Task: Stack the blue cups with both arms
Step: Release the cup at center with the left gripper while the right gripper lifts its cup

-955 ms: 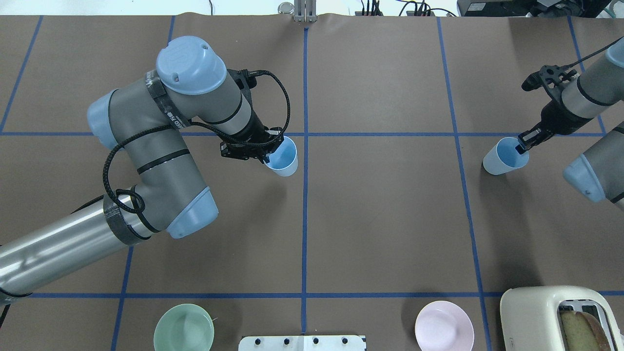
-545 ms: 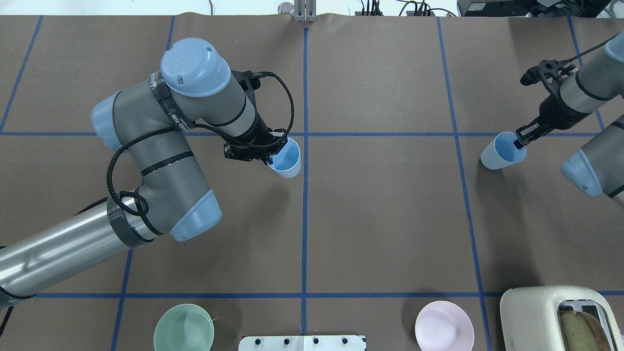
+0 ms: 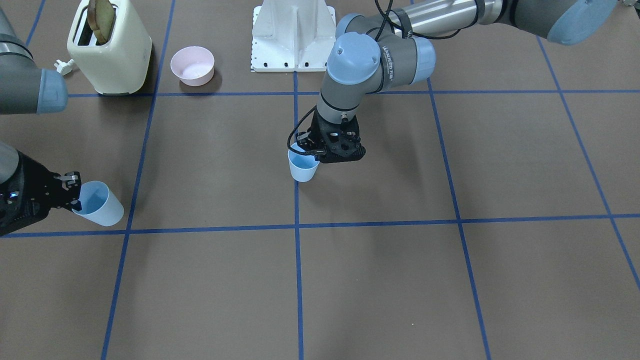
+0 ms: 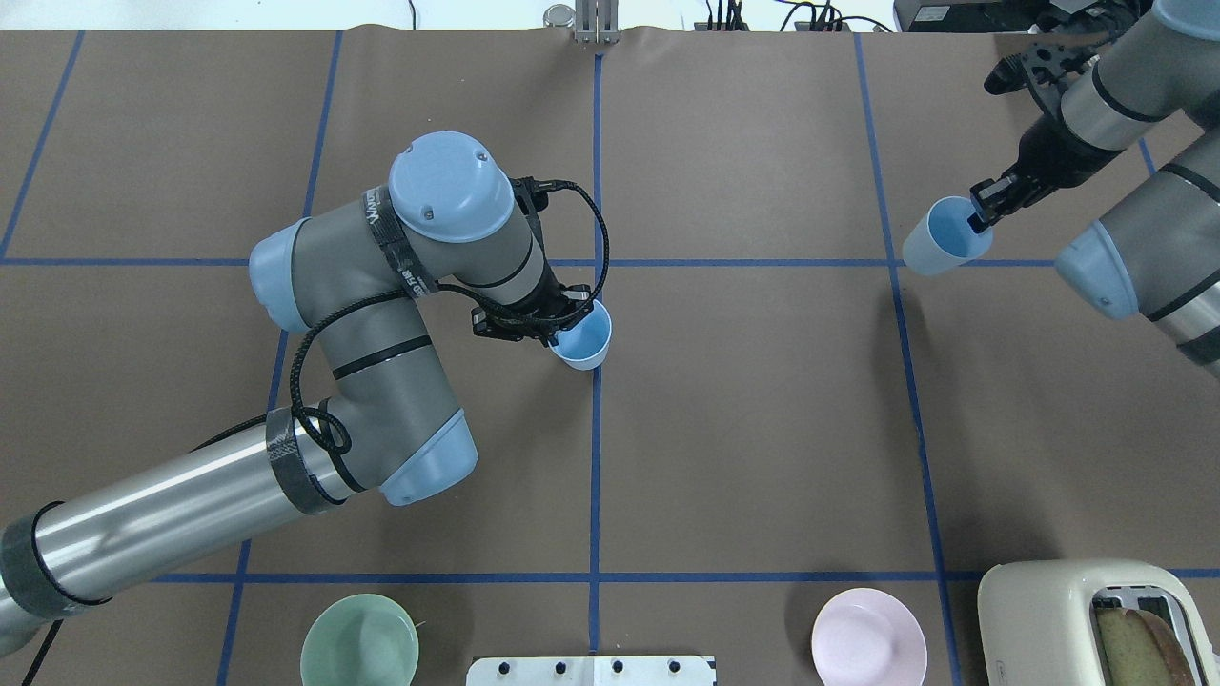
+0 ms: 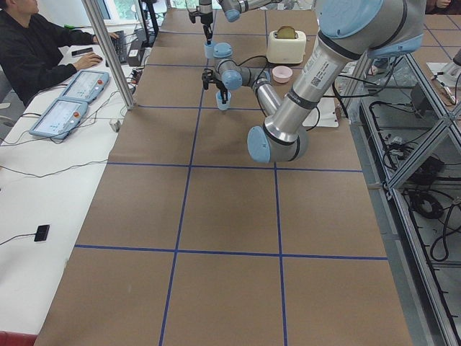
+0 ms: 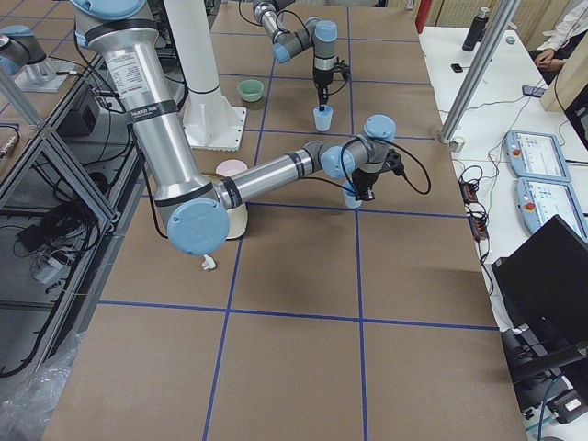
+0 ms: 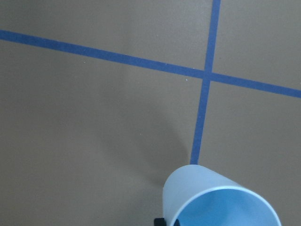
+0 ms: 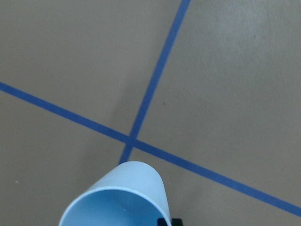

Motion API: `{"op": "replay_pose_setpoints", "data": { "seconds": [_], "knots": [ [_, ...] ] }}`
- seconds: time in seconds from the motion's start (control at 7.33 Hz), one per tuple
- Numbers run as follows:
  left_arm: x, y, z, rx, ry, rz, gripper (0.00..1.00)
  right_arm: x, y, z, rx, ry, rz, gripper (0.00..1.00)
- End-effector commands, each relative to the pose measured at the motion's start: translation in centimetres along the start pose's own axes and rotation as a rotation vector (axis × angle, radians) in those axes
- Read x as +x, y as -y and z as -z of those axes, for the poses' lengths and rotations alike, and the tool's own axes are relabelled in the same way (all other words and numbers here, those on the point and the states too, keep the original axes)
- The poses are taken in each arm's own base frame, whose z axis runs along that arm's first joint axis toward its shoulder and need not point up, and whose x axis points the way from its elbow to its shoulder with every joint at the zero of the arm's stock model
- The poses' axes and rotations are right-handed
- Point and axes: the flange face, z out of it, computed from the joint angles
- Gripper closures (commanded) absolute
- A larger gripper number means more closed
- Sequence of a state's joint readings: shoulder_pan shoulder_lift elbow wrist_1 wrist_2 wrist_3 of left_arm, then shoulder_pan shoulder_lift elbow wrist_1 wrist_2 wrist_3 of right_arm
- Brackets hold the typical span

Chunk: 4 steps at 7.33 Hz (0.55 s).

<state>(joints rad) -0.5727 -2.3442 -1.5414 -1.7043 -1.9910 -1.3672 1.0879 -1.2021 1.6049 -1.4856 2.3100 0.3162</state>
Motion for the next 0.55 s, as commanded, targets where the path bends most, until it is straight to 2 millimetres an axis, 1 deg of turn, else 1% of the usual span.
{"op": "replay_pose_setpoints", "data": {
  "seconds": [0.0, 0.14, 0.27, 0.41],
  "knots": [
    [0.6, -0.5, -1.0, 0.005, 0.008, -0.011, 1.00, -3.8, 3.2, 2.9, 0.016, 0.010, -0.071, 1.00],
    [0.7, -0.5, -1.2, 0.003, 0.010, -0.010, 1.00, -4.9, 4.0, 3.5, 0.027, 0.016, -0.067, 1.00],
    [0.8, -0.7, -1.3, 0.002, 0.012, -0.013, 1.00, -5.8, 4.3, 3.6, 0.028, 0.021, -0.077, 1.00],
    [0.8, -0.8, -1.4, -0.001, 0.010, -0.016, 0.83, -6.9, 4.7, 4.0, 0.036, 0.030, -0.090, 1.00]
  ]
}}
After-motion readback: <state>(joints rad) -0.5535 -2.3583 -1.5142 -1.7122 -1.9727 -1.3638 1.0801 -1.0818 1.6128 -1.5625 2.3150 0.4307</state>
